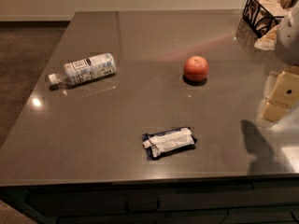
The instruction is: Move apple near rxbar blueberry
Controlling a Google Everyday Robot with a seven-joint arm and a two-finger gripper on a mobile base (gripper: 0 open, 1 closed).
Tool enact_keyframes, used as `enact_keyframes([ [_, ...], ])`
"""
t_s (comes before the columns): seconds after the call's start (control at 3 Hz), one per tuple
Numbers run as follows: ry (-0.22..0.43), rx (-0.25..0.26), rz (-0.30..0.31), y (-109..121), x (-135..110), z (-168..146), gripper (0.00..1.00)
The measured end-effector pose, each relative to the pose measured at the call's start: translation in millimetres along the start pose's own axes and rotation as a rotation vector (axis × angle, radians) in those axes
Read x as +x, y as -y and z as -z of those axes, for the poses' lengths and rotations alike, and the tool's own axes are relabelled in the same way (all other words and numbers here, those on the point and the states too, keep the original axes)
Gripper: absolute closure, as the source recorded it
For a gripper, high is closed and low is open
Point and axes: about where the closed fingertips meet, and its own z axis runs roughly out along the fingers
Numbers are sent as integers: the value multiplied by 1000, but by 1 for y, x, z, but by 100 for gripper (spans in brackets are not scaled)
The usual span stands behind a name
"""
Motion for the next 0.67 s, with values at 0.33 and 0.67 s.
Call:
enact_keyframes([
  [0.33, 0, 0, 0, 0, 0, 0, 0],
  [0.67, -3, -8, -109, 19, 1, -11, 0],
])
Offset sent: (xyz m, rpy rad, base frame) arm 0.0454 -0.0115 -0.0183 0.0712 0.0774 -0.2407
